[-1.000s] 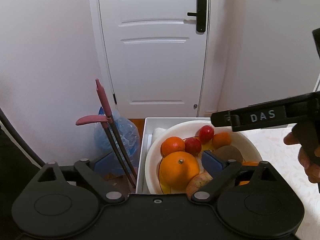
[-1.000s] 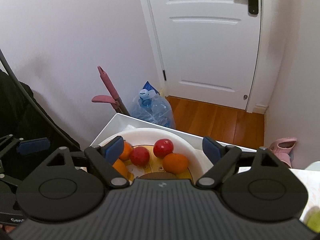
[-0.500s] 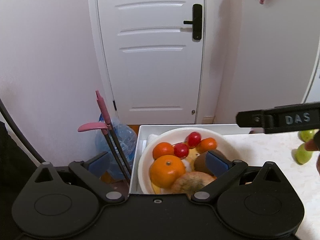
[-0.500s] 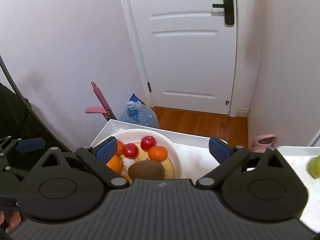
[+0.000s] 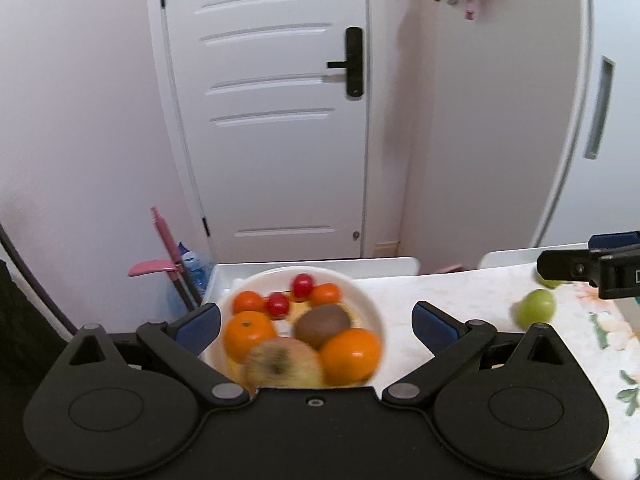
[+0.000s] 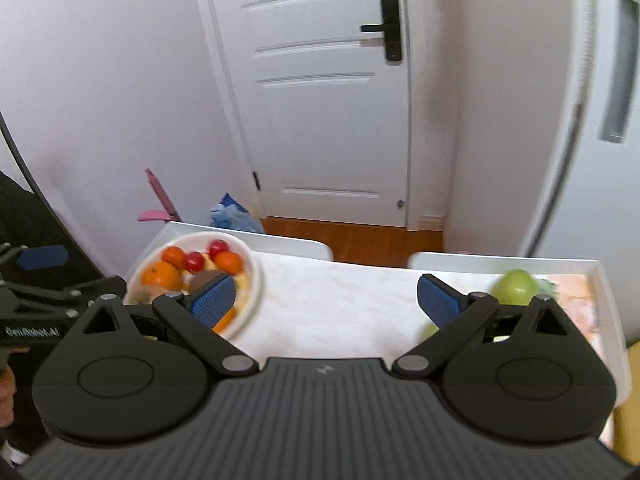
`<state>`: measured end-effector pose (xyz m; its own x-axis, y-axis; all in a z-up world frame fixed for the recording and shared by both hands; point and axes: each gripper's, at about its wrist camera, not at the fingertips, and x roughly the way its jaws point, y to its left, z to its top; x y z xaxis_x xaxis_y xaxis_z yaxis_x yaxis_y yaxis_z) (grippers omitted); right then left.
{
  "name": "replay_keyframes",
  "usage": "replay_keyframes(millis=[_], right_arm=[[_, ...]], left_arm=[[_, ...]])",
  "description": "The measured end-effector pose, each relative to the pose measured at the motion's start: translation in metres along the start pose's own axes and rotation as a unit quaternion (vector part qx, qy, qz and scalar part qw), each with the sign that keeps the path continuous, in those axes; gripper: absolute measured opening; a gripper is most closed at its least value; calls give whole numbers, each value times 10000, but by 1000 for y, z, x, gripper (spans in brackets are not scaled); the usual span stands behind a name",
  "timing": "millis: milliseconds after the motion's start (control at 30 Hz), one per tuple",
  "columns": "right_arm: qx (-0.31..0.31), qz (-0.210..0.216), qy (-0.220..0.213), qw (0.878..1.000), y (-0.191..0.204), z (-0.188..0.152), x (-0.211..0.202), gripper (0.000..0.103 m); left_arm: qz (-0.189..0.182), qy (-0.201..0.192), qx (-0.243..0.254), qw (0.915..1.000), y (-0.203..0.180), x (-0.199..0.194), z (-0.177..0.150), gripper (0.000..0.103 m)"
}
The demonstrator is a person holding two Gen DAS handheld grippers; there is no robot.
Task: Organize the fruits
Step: 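Withdraw both tools from the bowl toward the two green fruits, then grasp a green fruit with the left tool while the right tool grasps the other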
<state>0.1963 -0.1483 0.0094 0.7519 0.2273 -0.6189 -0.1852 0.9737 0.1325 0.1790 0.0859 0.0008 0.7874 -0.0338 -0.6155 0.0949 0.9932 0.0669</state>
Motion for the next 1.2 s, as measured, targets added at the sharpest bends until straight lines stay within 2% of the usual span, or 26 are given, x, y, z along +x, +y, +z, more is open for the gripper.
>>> replay_keyframes(millis=[200,433,800,1000,1200], right_arm=[[-34,-82,21,10000,-57,-8,-19,103],[-60,-90,96,9999,-119,-15,-14,103],[-99,59,317,9994,-201,-25,44,103],[-106,207,433,9988,-224,-32,79,103],[-124,352,558,9977,-232,-37,103,103]], left_arm=[[-165,4,-32,9999,-56,-7,2,103],[-337,119,69,9993,-124,7,2,103],[-580,368,328,9971,-212,73,-8,103],[-637,547,483,9953,-244,116,-19,96],[-621,667,527,9944,-261,146,-24,90]])
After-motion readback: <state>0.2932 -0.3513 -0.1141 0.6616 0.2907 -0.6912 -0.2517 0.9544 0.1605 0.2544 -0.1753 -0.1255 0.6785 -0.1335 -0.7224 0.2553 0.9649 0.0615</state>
